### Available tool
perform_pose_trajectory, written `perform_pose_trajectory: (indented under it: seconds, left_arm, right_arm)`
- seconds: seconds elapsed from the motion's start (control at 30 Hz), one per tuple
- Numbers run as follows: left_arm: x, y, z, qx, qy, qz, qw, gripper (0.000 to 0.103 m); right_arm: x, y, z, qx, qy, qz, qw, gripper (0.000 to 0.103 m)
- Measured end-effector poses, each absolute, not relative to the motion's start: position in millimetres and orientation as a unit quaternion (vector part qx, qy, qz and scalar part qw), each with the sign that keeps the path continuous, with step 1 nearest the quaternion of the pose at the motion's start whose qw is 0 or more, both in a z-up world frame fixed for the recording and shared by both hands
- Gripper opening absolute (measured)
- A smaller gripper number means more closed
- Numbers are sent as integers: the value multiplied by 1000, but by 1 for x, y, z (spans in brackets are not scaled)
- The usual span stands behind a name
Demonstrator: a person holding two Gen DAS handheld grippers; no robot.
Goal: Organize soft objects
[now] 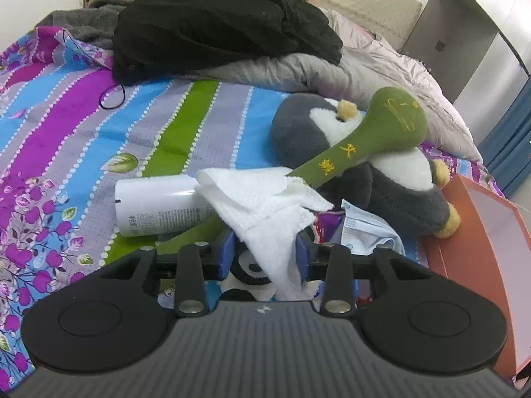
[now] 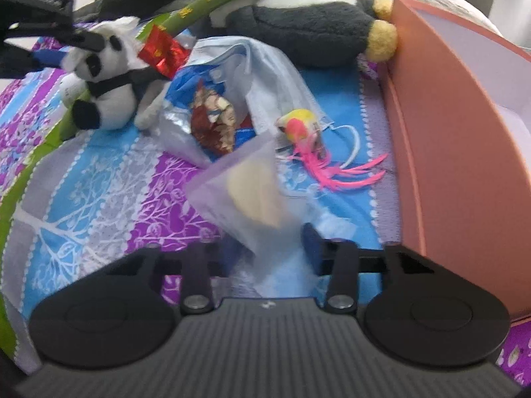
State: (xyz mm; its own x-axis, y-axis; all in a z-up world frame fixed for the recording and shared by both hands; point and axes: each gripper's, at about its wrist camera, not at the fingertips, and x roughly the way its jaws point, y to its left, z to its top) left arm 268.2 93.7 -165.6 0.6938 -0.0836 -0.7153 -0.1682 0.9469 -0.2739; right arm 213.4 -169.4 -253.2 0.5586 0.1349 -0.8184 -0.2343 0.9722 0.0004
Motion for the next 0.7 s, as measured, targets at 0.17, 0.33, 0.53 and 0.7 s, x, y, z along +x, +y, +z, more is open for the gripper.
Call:
perform_pose_trajectory:
  seconds: [0.17,0.33,0.53,0.7]
  left_arm:
    - [249,90,-150,-159,385,14,909,39]
    - [222,82,-145,-167,387,-4,907,27]
    - [189,77,-145,-167,387,-11,907,9]
    - [171,81,-157,-179,407,-22,896,9]
  right_arm:
    - [208,-178,-244,-41,455,101,884,17]
    - [191,-178,-231,-43,447,103,888,13]
    - [166,-175,-226,-45,449,102,887,13]
    - [151,-173,-230,-51,453,97,885,13]
